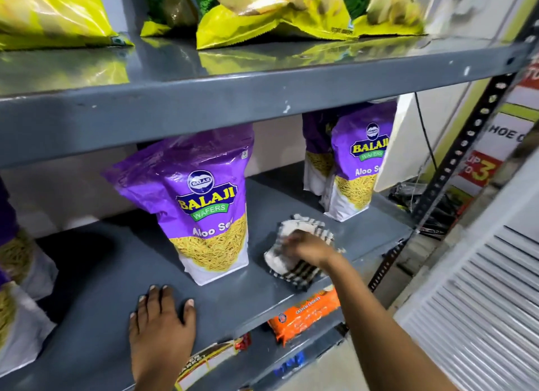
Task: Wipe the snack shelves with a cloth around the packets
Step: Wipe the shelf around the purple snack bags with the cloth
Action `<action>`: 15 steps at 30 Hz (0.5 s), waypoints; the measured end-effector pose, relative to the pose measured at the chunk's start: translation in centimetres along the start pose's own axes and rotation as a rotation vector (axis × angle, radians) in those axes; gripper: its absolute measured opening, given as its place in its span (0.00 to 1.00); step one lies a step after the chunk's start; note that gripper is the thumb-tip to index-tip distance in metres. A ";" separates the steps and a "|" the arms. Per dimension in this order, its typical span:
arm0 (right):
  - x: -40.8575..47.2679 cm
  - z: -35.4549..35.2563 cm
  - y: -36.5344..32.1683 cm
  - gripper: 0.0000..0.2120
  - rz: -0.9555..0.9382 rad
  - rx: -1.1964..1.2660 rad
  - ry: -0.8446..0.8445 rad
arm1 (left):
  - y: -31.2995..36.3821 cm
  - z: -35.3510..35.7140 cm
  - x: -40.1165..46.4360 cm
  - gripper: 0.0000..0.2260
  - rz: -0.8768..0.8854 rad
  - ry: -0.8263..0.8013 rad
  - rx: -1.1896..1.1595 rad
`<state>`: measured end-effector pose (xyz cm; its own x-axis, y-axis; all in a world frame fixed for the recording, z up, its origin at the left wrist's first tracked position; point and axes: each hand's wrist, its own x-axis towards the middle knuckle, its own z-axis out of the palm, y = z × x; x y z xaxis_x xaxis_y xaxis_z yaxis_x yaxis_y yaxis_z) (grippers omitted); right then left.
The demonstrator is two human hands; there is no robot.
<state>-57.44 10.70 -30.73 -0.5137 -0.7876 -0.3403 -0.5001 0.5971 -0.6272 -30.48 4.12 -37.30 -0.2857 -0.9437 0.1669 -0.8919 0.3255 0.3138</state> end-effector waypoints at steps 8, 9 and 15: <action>0.2 4.8 0.2 0.38 0.061 -0.351 0.207 | 0.0 0.4 0.3 0.32 -0.018 0.047 -0.028; 0.2 4.5 0.9 0.35 0.046 -0.365 0.230 | -0.1 0.3 0.3 0.33 -0.022 0.045 -0.025; -1.4 1.4 7.3 0.29 0.099 -0.369 0.431 | 0.1 -0.1 0.3 0.34 -0.007 0.027 -0.015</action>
<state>-59.43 15.98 -35.79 -0.7698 -0.6379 -0.0200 -0.6053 0.7396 -0.2943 -30.60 3.89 -37.18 -0.2700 -0.9440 0.1898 -0.8884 0.3202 0.3290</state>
